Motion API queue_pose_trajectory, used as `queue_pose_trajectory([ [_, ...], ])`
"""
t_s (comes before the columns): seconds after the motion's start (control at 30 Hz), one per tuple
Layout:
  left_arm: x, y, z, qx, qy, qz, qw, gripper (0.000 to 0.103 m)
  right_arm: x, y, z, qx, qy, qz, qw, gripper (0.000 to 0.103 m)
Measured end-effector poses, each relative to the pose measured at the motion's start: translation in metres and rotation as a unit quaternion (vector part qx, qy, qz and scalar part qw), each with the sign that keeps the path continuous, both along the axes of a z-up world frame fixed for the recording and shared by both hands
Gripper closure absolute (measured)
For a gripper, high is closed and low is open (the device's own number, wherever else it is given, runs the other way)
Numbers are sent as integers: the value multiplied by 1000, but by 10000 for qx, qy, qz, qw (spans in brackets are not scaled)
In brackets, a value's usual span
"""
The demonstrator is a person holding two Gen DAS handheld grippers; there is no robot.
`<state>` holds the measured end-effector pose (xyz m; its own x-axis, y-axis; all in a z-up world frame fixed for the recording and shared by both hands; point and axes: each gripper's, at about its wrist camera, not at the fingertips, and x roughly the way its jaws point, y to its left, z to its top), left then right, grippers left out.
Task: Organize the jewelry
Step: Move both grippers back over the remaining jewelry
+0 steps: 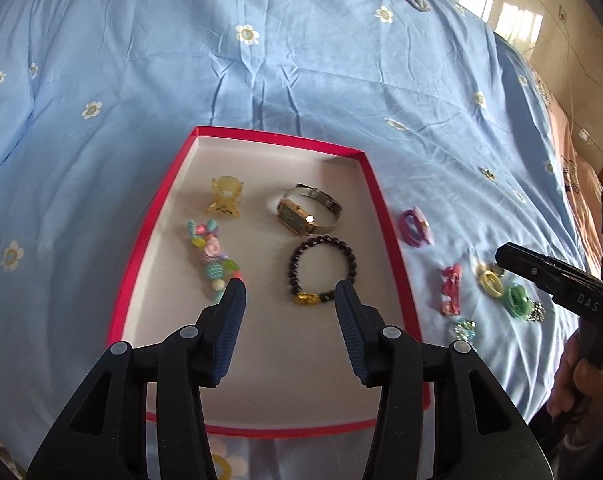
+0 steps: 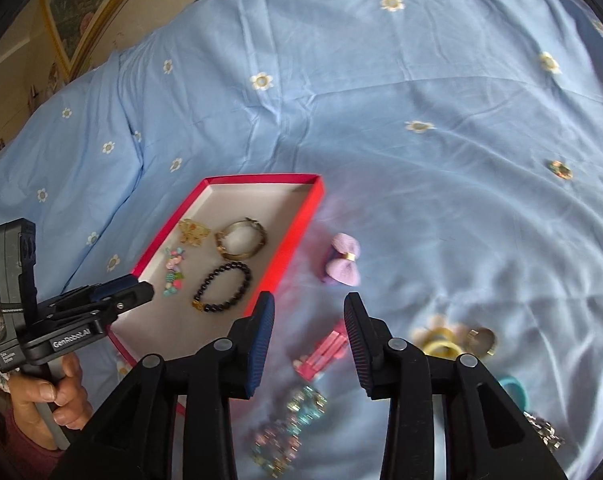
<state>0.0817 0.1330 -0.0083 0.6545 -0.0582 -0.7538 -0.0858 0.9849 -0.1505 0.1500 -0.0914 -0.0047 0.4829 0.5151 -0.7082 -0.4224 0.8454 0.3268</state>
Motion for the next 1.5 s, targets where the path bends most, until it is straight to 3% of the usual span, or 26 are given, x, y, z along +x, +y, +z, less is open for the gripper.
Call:
queue_pose_trajectory([
  [0.6, -12, -67, -2, -151, 101, -682, 9975, 57, -39, -99, -7, -193, 34, -878, 9959, 57],
  [1.1, -18, -130, -17, -197, 384, -1409, 9891, 55, -63, -115, -20, -714, -131, -834, 9939, 52],
  [1.23, -16, -142, -24, -137, 498, -1530, 9869, 50, -62, -122, -22, -836, -179, -860, 9926, 39],
  [1.3, -15, -147, -27, -92, 555, -1580, 9858, 45, -58, -125, -24, -879, -172, -857, 9923, 37],
  [1.5, -9, -159, -47, 83, 772, -1648, 9833, 45, -44, -126, -45, -1034, 94, -629, 9926, 35],
])
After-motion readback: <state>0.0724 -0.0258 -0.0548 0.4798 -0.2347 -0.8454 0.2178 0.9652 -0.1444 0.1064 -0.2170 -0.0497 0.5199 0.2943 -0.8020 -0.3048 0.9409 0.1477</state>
